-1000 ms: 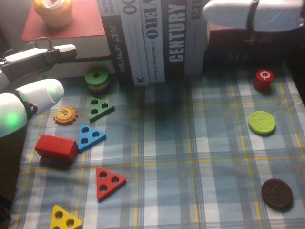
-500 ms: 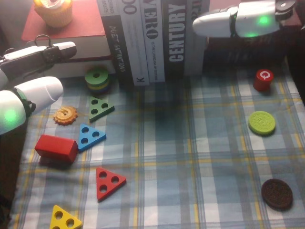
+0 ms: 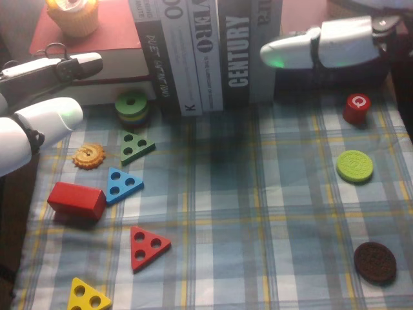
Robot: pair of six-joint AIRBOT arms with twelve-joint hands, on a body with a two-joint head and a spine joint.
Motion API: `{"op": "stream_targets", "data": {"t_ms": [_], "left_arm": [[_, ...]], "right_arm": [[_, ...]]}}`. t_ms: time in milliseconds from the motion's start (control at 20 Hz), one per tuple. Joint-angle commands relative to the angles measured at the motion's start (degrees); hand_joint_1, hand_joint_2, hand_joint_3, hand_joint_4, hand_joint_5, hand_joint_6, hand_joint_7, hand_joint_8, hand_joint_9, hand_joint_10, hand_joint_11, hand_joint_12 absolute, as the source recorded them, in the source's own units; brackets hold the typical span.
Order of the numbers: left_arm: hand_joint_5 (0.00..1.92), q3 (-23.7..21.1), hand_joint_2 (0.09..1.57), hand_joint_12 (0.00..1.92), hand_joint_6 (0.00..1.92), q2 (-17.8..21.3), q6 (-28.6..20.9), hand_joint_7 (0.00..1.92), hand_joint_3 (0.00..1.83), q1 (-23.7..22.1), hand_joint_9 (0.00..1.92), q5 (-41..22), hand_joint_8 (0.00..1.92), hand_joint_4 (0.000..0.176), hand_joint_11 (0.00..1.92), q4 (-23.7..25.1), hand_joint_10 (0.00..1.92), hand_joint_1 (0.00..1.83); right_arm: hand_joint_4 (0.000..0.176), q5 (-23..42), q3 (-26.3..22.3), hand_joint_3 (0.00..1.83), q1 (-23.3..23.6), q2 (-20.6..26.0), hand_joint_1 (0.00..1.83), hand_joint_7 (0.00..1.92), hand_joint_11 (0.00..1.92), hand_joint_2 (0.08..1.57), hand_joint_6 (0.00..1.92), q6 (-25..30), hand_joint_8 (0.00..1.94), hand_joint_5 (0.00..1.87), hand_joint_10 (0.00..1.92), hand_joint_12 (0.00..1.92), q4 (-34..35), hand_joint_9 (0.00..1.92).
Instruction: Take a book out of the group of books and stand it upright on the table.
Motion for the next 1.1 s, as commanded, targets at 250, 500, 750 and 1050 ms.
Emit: {"op": "stream_targets", "data": {"t_ms": [250,500,750,1050], "left_arm": [[0.42,-0.3,1.41,0.17,0.0,0.1,-0.6,0.31,0.0,0.7,0.32,-8.6,0.0,0.169,0.09,-0.4,0.0,0.17],[0.43,-0.5,1.4,0.16,0.01,0.6,-2.5,0.31,0.0,2.3,0.3,-10.3,0.01,0.162,0.08,-0.8,0.01,0.18],[0.42,-0.7,1.4,0.19,0.0,0.8,-4.1,0.31,0.0,3.8,0.32,-12.0,0.0,0.164,0.08,-1.1,0.01,0.18],[0.42,-1.0,1.4,0.34,0.0,0.8,-5.1,0.35,0.0,5.1,0.49,-13.1,0.0,0.172,0.04,-2.1,0.02,0.23]], "right_arm": [[0.176,5.5,-4.4,0.01,-3.0,3.3,0.01,0.0,0.0,1.13,0.01,-0.3,0.0,0.17,0.0,0.0,-0.7,0.0],[0.176,11.3,-9.0,0.0,-8.1,6.7,0.03,0.0,0.0,1.17,0.01,-0.3,0.0,0.28,0.0,0.0,-0.7,0.0],[0.176,15.9,-13.1,0.01,-12.9,8.9,0.02,0.0,0.0,1.19,0.0,-0.3,0.0,0.29,0.0,0.0,-1.4,0.0],[0.176,28.3,-15.2,0.01,-16.9,11.9,0.18,0.0,0.0,1.23,0.0,9.4,0.0,0.29,0.0,0.0,-6.6,0.0]]}}
